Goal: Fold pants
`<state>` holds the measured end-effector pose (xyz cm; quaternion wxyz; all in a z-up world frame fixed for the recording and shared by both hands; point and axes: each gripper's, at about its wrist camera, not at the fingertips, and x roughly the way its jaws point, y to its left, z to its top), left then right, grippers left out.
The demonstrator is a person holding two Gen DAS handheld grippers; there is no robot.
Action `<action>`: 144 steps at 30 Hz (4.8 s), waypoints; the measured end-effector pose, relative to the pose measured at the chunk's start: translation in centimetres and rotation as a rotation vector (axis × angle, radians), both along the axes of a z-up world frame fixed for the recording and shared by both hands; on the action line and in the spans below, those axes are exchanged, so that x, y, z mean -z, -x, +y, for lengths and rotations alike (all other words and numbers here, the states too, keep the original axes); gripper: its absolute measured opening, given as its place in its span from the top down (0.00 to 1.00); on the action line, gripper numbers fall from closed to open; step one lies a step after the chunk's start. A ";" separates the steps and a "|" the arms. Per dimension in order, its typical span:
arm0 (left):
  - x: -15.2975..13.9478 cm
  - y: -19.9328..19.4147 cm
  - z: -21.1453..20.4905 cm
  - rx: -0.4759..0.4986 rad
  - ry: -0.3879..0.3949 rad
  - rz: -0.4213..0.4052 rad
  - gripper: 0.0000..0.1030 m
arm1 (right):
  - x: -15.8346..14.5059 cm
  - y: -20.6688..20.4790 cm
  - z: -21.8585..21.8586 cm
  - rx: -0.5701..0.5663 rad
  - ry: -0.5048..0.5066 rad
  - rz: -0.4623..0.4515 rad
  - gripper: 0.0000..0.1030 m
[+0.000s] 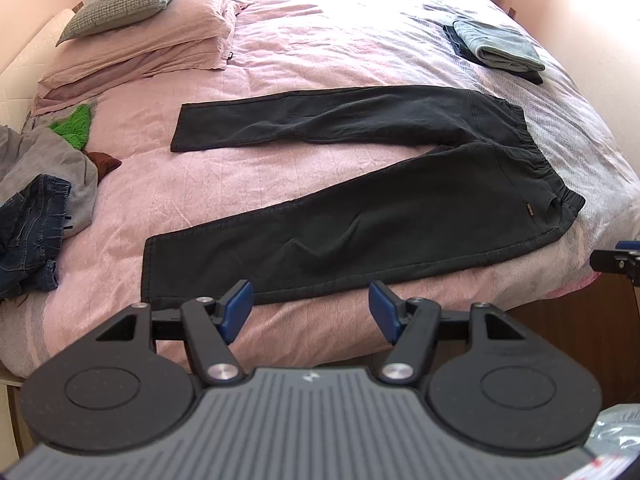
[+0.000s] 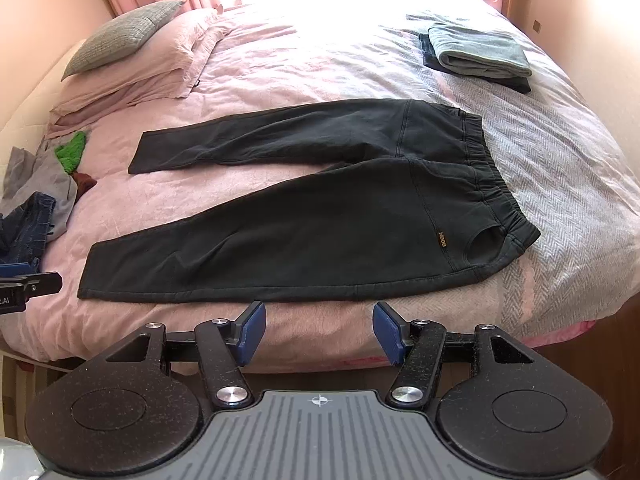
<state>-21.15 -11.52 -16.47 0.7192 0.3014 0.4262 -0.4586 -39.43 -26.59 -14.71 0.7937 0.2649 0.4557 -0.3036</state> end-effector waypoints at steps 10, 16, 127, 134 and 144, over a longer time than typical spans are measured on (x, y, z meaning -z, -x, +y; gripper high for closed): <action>0.2 0.7 2.8 -0.048 -0.037 -0.004 0.39 | -0.1 1.2 1.0 -0.014 -0.017 -0.010 0.45; 0.2 0.7 3.8 -0.071 -0.042 -0.015 0.39 | -0.1 1.4 1.6 -0.024 -0.020 -0.018 0.45; 20.9 -22.7 -33.6 0.567 0.057 -0.320 0.95 | 17.3 -19.0 -37.9 -0.655 0.333 -0.103 0.95; 16.0 -17.1 -17.6 0.295 0.169 -0.109 0.95 | 12.9 -9.3 -22.1 -0.674 0.540 -0.045 0.95; 23.0 -14.0 -2.8 -0.079 -0.037 0.275 0.86 | 22.0 -1.2 -10.3 -0.293 0.138 0.257 0.84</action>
